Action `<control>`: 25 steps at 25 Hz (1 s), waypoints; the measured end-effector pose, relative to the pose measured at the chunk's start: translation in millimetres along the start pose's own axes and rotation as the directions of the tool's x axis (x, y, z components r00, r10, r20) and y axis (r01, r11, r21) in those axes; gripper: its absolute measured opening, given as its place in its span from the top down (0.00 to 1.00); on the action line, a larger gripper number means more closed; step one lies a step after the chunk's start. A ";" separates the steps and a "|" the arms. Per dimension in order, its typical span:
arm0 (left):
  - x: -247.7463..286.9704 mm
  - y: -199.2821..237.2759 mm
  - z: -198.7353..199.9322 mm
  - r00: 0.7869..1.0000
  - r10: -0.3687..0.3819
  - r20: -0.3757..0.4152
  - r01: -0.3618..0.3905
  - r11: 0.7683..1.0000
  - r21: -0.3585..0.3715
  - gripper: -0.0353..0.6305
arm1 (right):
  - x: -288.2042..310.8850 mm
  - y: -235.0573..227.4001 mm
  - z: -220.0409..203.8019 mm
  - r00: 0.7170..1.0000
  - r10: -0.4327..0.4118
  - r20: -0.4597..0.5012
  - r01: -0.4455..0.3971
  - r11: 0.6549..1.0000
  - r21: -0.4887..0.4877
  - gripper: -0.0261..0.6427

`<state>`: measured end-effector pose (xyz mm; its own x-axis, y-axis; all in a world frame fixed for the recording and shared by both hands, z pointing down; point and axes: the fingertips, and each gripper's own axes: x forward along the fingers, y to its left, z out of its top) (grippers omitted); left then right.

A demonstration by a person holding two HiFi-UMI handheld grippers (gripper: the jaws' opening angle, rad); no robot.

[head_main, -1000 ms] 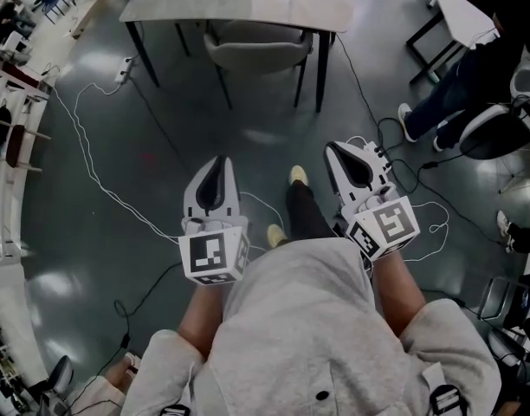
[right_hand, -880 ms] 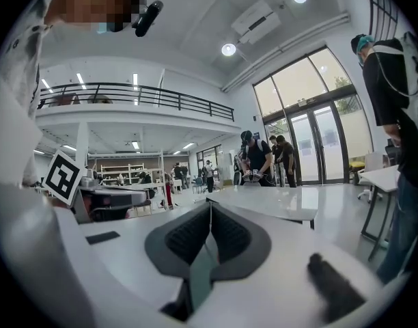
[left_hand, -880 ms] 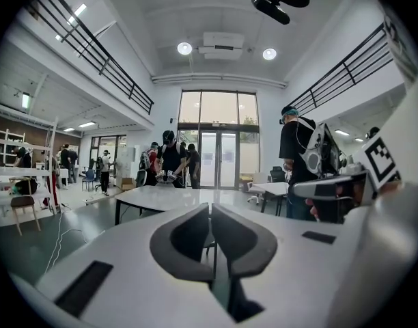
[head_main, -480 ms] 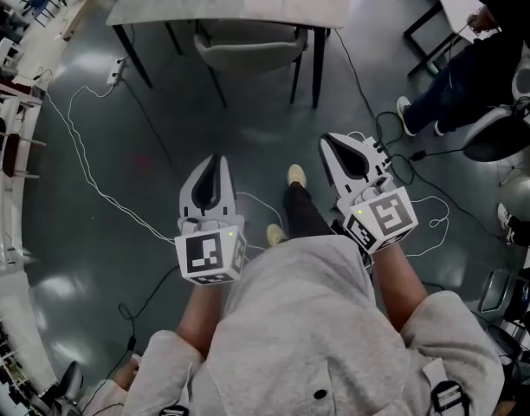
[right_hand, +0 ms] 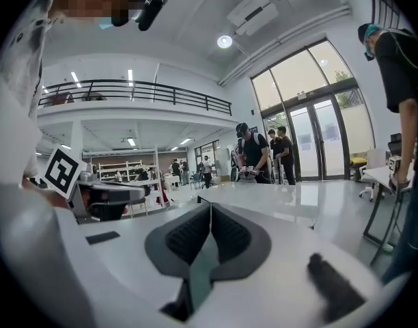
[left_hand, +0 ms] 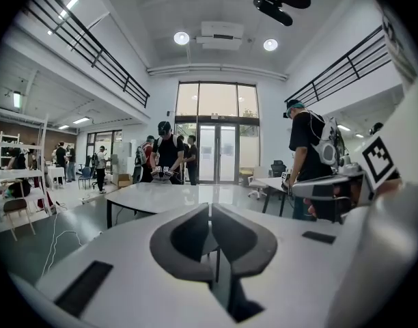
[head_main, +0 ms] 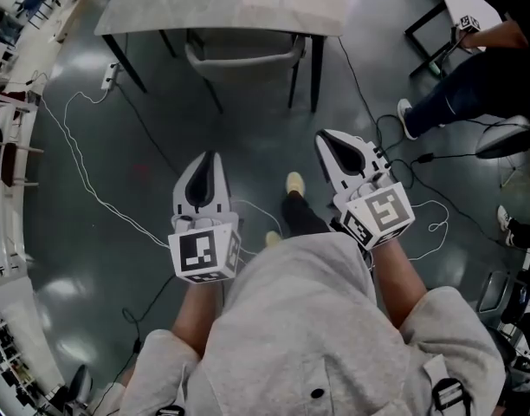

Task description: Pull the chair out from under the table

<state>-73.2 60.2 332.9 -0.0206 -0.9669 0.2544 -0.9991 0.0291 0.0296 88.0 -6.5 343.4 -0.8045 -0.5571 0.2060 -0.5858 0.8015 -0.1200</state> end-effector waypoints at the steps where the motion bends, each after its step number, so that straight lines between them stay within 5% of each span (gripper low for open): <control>1: 8.0 1.6 3.2 1.000 0.001 -0.001 -0.001 1.000 0.001 0.91 | 5.8 -6.2 3.7 1.000 -0.001 -0.001 0.001 1.000 0.002 0.92; 25: 129.8 1.6 45.6 0.993 0.121 0.001 -0.121 0.992 0.025 0.91 | 92.3 -114.0 39.4 0.991 0.132 0.022 -0.131 0.991 -0.002 0.92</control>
<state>-79.1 -76.8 321.9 -0.1415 -0.9566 0.2549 -0.9899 0.1396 -0.0257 76.6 -157.9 337.8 -0.8765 -0.4515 0.1669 -0.4747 0.8683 -0.1436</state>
